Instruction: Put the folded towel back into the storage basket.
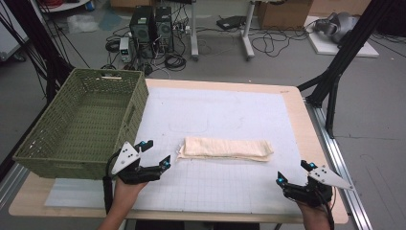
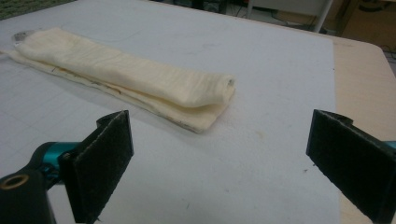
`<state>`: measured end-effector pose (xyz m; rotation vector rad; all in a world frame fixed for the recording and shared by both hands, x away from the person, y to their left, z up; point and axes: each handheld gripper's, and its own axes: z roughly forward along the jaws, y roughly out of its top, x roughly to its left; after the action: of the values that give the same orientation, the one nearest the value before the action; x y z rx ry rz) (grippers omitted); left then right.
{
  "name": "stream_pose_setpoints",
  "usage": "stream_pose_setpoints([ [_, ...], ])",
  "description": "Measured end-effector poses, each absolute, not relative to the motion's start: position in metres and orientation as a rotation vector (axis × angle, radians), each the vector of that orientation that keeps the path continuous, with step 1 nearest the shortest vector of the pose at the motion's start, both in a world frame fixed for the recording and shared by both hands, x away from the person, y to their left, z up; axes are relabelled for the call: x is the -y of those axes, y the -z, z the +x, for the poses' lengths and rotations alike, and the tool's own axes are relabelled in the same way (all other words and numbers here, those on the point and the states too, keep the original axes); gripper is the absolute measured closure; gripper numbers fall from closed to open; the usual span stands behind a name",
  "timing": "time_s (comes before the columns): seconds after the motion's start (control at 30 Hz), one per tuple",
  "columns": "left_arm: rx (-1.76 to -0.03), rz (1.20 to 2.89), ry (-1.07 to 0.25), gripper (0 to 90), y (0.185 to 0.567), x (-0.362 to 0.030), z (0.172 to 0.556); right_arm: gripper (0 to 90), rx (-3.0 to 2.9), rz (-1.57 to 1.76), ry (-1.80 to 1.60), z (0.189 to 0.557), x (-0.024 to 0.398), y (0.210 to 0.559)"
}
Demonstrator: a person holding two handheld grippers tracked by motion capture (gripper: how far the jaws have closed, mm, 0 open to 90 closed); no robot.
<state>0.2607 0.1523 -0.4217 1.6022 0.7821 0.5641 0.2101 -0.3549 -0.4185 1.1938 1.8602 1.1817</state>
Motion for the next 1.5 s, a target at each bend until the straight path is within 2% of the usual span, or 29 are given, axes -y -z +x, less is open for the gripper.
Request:
stream_pose_setpoints([
  [1.5, -0.797, 1.593, -0.495, 18.7, 0.4217, -0.1507, 0.2636, 5.8, -1.901, 1.186, -1.183, 0.2117, 0.3512, 0.42],
])
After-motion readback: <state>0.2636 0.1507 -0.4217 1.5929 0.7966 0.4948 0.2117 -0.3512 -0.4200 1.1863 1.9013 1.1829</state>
